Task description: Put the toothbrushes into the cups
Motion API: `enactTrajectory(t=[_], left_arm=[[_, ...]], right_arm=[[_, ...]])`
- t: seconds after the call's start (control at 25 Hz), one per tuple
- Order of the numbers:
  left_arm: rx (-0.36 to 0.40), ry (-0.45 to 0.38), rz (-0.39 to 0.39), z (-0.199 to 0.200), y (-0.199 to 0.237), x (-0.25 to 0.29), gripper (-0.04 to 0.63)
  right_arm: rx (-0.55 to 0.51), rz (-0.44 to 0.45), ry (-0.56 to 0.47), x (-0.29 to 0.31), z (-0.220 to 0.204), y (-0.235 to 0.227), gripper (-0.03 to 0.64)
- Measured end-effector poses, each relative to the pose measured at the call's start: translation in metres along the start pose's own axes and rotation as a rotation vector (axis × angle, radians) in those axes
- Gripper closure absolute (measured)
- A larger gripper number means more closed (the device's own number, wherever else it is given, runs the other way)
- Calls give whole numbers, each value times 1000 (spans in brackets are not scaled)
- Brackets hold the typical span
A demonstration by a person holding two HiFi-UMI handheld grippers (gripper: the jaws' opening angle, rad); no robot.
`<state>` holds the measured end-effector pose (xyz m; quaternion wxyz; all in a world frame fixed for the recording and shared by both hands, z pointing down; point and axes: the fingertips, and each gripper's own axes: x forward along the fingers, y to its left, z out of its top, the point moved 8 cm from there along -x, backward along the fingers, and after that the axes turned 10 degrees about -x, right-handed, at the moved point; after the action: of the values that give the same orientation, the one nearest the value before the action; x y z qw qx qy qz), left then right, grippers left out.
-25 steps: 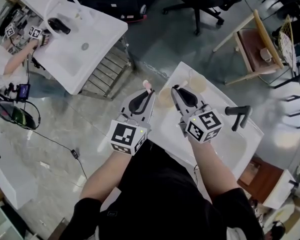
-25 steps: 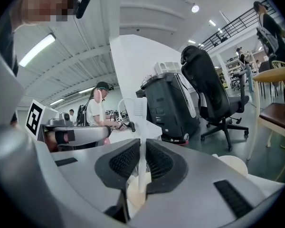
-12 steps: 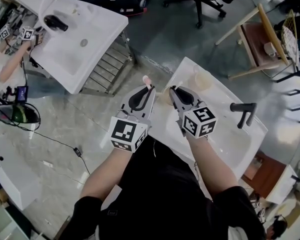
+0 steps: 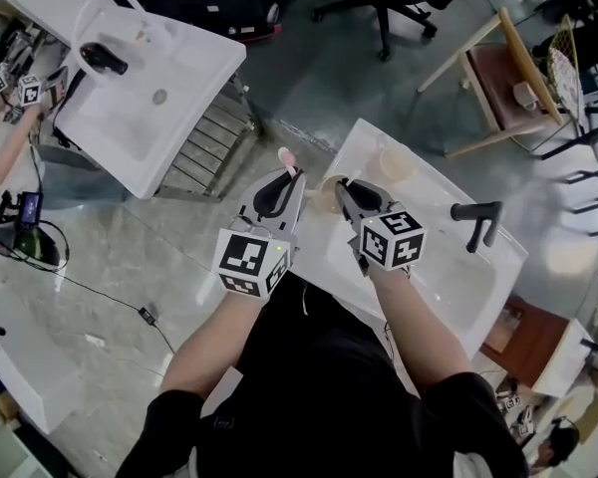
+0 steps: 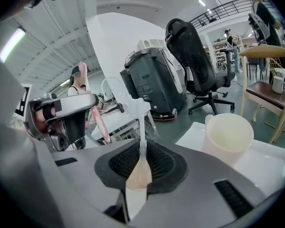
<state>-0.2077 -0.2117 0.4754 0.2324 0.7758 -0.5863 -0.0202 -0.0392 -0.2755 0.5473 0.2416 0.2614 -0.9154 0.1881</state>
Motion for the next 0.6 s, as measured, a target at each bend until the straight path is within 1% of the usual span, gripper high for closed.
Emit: enactTrajectory(t=[0.32,0.44,0.6], left_arm=[[-7,12,-23,0,-7,6,557],[-6,11,-29,6,-12,8,557],[2,7,-37,13,-17,8,557]], right_arm=[[28,-40,-5,-12,-2,-10,547],[44,-51,-1,-18,1,-15,506],[60,-67,-12,-28,4,-18,500]])
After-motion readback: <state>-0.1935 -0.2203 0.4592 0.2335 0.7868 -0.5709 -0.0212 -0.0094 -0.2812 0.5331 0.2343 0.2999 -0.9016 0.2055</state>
